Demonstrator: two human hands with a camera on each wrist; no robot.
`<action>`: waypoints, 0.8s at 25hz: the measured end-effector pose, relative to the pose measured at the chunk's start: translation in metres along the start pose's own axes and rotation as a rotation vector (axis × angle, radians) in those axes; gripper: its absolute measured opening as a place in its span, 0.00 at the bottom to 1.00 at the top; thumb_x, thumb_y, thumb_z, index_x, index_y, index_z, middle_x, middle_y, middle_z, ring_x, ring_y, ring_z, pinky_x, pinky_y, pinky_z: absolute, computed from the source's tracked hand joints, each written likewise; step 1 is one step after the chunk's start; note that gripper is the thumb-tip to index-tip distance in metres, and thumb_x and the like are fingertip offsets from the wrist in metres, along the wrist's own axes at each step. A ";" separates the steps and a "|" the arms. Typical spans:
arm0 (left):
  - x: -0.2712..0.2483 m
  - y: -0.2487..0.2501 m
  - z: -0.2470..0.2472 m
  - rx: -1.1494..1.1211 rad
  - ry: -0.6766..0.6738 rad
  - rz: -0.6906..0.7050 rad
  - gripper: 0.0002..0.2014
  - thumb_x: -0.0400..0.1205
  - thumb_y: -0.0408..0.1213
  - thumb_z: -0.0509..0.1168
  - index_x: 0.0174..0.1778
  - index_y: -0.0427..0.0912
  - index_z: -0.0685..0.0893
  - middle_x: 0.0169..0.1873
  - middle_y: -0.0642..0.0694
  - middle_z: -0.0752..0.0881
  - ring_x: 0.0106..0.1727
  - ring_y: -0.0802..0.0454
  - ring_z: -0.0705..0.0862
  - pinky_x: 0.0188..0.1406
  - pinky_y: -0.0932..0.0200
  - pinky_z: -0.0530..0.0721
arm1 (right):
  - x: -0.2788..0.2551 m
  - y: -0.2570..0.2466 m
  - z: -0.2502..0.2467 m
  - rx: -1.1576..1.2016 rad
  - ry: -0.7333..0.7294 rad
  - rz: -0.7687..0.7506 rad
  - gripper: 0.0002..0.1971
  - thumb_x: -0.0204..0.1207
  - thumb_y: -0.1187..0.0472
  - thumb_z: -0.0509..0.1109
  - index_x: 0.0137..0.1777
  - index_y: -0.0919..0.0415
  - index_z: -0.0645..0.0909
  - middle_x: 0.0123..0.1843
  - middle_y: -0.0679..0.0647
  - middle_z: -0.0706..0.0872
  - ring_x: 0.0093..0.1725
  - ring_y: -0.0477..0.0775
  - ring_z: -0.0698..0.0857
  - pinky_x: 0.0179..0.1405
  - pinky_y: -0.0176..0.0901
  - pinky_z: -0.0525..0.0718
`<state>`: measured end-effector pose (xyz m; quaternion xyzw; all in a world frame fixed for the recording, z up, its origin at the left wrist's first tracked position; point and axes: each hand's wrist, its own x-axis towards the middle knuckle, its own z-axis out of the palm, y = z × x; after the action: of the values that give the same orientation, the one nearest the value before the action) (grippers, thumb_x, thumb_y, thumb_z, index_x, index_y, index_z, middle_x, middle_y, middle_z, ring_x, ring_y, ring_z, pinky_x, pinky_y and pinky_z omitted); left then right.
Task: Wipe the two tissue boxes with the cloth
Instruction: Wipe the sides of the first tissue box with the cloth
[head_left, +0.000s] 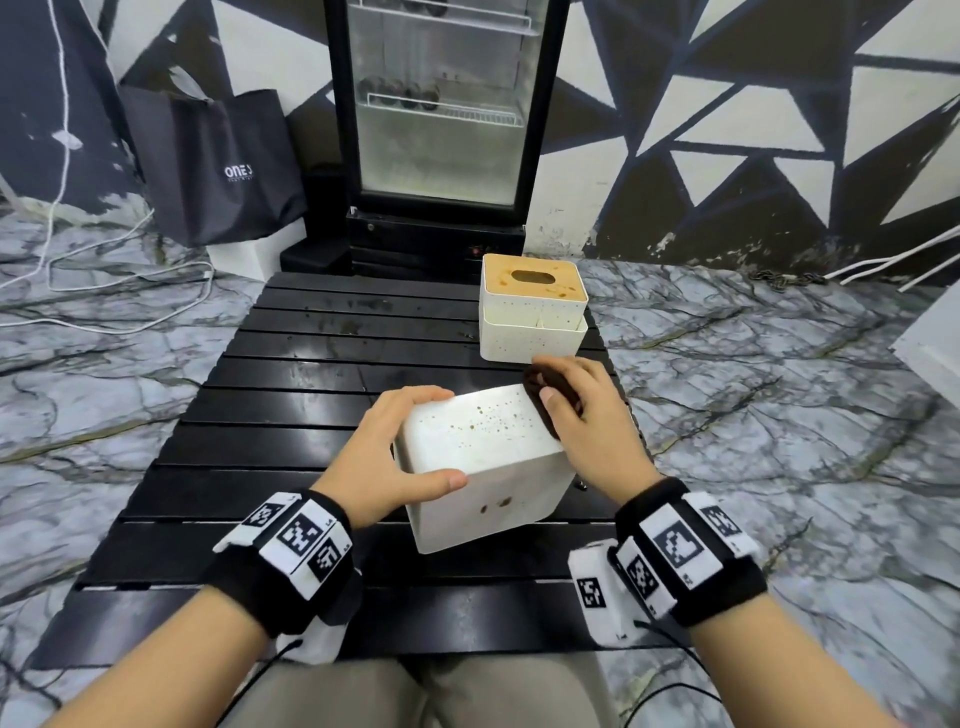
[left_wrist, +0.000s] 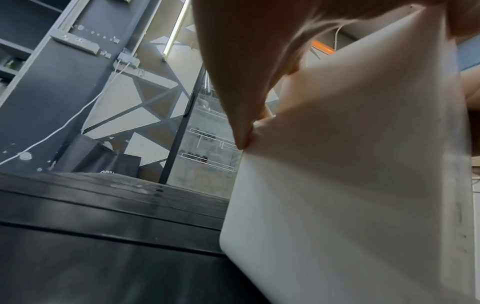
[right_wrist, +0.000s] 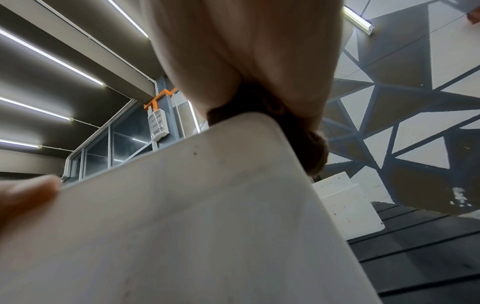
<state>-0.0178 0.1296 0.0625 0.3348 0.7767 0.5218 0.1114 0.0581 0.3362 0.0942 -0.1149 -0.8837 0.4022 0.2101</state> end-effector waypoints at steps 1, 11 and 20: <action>0.000 -0.001 0.000 0.000 0.007 0.001 0.34 0.55 0.58 0.72 0.59 0.71 0.72 0.64 0.60 0.74 0.68 0.62 0.72 0.66 0.69 0.68 | 0.006 -0.001 0.001 -0.001 -0.012 0.000 0.17 0.79 0.63 0.60 0.66 0.48 0.76 0.63 0.49 0.74 0.66 0.57 0.72 0.71 0.49 0.69; -0.003 -0.002 0.002 -0.035 0.026 -0.027 0.33 0.54 0.58 0.73 0.57 0.74 0.73 0.65 0.60 0.74 0.68 0.64 0.71 0.66 0.67 0.68 | -0.018 0.004 -0.005 0.083 0.007 -0.045 0.17 0.79 0.66 0.61 0.64 0.47 0.76 0.61 0.45 0.74 0.65 0.48 0.73 0.65 0.32 0.69; -0.002 0.000 0.002 0.002 0.020 -0.048 0.33 0.54 0.59 0.73 0.56 0.77 0.70 0.63 0.60 0.74 0.67 0.60 0.72 0.68 0.52 0.75 | -0.027 -0.018 0.016 -0.424 0.044 -0.289 0.21 0.77 0.54 0.51 0.67 0.52 0.75 0.61 0.50 0.79 0.61 0.52 0.68 0.61 0.31 0.61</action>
<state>-0.0151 0.1296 0.0615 0.3110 0.7860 0.5216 0.1158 0.0741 0.3040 0.0908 -0.0377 -0.9507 0.1711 0.2557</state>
